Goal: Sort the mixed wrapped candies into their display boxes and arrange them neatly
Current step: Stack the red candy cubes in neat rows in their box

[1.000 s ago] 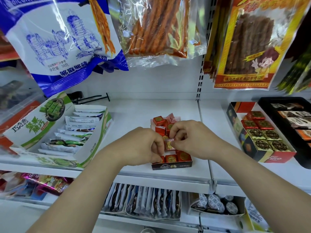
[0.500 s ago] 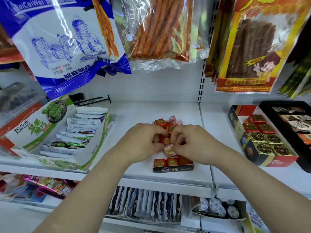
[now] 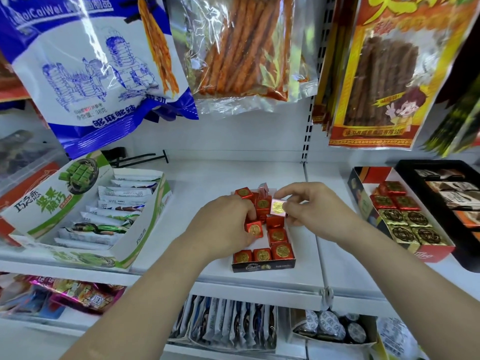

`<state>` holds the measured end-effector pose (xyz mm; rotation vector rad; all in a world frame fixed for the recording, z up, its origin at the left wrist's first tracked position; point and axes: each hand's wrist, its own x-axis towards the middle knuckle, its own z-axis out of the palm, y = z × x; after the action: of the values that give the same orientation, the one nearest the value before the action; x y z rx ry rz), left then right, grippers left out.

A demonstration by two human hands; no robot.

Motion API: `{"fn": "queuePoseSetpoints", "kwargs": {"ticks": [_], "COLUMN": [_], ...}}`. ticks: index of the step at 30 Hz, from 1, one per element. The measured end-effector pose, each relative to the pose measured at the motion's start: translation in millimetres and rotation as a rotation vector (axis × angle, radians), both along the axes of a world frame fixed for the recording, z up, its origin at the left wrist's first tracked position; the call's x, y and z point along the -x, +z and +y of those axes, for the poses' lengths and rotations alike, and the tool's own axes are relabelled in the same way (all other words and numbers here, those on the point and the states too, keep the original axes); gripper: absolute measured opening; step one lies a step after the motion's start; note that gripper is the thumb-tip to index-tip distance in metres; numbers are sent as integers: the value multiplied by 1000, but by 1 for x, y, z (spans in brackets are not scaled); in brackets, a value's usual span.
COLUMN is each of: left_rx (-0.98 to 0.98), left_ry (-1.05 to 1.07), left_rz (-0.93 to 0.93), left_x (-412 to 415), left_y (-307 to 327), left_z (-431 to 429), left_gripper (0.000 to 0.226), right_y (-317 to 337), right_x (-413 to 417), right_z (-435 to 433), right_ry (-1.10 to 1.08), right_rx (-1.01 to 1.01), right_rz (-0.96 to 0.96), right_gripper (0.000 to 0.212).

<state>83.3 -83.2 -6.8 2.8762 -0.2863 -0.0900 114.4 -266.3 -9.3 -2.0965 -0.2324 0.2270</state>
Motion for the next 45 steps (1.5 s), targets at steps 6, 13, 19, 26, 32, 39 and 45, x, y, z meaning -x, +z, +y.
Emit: {"fn": "queuePoseSetpoints", "kwargs": {"ticks": [6, 13, 19, 26, 32, 39, 45], "left_rx": [198, 190, 122, 44, 116, -101, -66], "left_ry": [14, -18, -48, -80, 16, -3, 27], "left_rz": [143, 158, 168, 114, -96, -303, -271], "left_x": [0, -1, -1, -1, -3, -2, -7], "left_y": [2, 0, -1, -4, 0, -7, -9], "left_z": [6, 4, 2, -3, -14, -40, -42], "left_gripper": [13, 20, 22, 19, 20, 24, 17], "right_y": [-4, -7, -9, -15, -18, -17, -16], "right_x": [0, -5, -7, -14, -16, -15, -12], "right_z": [1, -2, -6, -5, -6, -5, -5], "right_ry": [-23, 13, 102, 43, 24, 9, -47], "right_rx": [-26, -108, 46, 9, -19, -75, -107], "right_rz": [40, 81, -23, -60, -76, -58, 10], "right_gripper": [25, 8, 11, 11, 15, 7, 28]}}
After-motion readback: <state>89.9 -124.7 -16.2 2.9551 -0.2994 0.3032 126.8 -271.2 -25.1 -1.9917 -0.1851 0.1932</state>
